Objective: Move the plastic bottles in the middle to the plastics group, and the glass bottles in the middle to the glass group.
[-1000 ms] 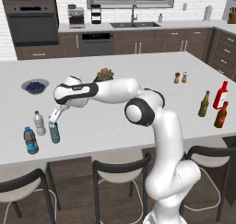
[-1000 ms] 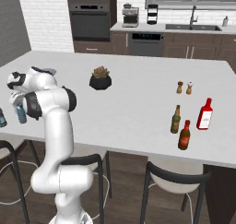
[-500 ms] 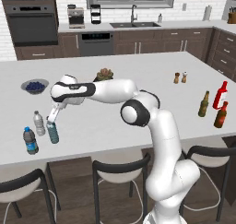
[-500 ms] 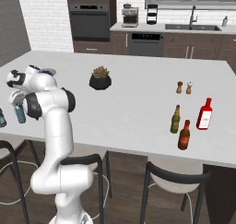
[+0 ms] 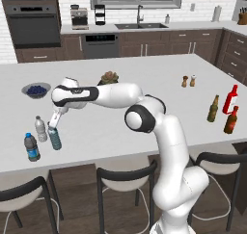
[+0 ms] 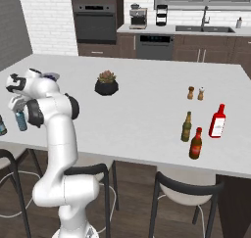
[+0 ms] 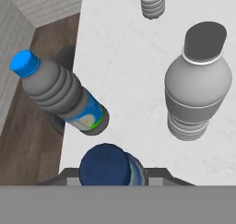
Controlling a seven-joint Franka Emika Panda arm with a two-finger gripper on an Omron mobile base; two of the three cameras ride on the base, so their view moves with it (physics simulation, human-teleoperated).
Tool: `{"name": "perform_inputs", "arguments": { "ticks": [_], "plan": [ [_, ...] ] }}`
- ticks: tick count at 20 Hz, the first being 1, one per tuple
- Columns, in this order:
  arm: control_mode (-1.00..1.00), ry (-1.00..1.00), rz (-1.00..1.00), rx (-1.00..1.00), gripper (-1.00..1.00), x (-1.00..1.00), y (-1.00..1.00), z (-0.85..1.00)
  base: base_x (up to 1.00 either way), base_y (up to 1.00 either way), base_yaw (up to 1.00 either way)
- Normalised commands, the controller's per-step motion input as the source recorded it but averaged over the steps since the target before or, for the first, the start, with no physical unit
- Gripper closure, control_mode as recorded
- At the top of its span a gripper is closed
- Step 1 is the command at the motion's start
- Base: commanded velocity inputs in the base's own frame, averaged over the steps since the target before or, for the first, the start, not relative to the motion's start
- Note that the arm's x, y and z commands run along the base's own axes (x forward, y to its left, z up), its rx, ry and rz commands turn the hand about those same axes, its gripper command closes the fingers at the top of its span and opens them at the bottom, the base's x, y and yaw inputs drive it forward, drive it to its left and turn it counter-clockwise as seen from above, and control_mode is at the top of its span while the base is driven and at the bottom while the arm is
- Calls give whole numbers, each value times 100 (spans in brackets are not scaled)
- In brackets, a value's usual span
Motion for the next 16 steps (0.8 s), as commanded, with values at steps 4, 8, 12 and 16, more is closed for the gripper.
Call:
{"name": "perform_inputs", "arguments": {
  "ticks": [4, 8, 12, 16],
  "plan": [
    [-100, -4, 0, 0, -100, -9, -4, 0, 0, 0, 0],
    [-100, -5, 0, 0, -100, -2, -2, 0, 0, 0, 0],
    [-100, -4, 0, 0, -100, 0, -4, 0, 0, 0, 0],
    [-100, -3, 0, 1, -100, 0, -8, 0, 0, 0, 0]
  ]
}}
